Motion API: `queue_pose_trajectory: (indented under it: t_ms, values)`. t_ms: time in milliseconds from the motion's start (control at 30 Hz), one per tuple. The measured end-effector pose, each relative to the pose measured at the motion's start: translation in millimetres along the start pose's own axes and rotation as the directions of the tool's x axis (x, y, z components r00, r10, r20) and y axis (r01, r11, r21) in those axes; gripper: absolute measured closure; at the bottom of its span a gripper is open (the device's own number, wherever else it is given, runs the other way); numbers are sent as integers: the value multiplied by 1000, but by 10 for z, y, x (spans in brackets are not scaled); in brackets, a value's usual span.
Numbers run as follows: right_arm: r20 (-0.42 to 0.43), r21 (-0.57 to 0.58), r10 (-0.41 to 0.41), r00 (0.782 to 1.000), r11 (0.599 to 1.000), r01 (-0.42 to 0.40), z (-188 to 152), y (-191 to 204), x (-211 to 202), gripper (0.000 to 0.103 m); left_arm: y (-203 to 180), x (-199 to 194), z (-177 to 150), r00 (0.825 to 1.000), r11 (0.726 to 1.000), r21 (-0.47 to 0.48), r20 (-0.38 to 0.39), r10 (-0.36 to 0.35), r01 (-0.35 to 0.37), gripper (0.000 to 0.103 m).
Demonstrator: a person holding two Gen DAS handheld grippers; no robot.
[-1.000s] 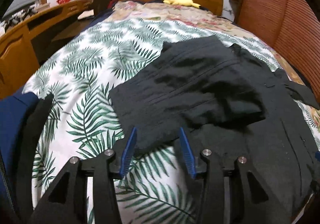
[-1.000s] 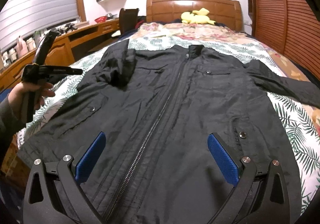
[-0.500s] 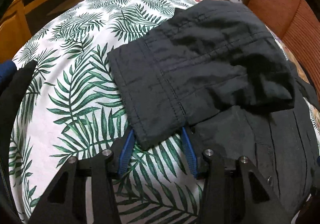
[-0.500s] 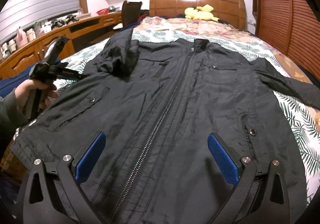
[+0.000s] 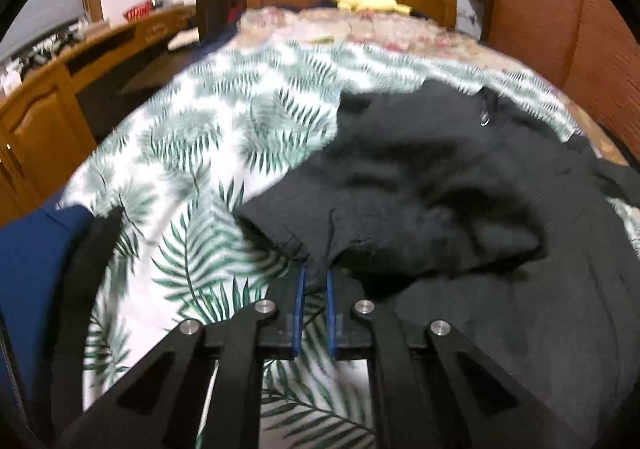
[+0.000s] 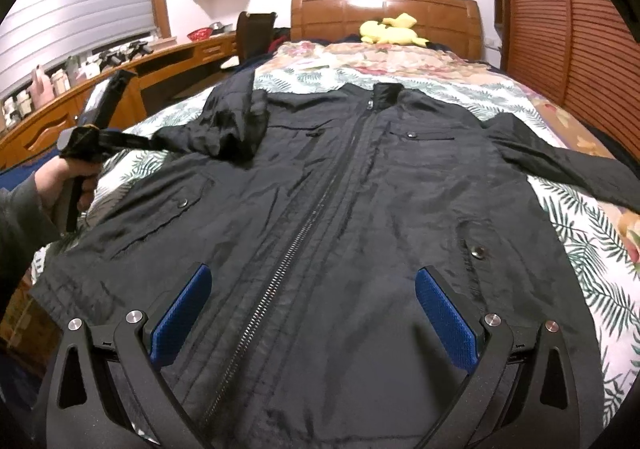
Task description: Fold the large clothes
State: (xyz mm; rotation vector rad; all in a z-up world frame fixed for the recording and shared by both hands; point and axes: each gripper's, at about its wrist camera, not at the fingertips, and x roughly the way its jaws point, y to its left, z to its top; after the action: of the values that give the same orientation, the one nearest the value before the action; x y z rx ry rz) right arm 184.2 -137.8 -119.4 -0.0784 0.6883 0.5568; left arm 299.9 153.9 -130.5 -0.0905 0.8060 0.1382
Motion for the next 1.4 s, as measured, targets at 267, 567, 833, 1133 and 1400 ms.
queue_pose_trajectory:
  t_ms: [267, 567, 833, 1133, 1400]
  values:
    - [37, 51, -12, 999, 999, 10, -79, -244, -256, 0, -549, -659, 381, 990, 996, 84, 136, -46, 35, 100]
    - [85, 92, -50, 995, 995, 42, -224, -545, -608, 0, -1313, -1092, 569, 977, 977, 210, 197, -81, 38, 100]
    - [145, 136, -63, 987, 990, 43, -361, -752, -931, 0, -1603, -963, 337, 985, 983, 180, 160, -70, 41, 100]
    - [119, 98, -108, 987, 990, 97, -357, -617, -934, 0, -1590, -737, -71, 977, 977, 188, 167, -132, 100, 100]
    - [71, 36, -110, 991, 994, 107, -294, -298, -759, 0, -1396, -773, -298, 966, 965, 183, 145, -214, 186, 91]
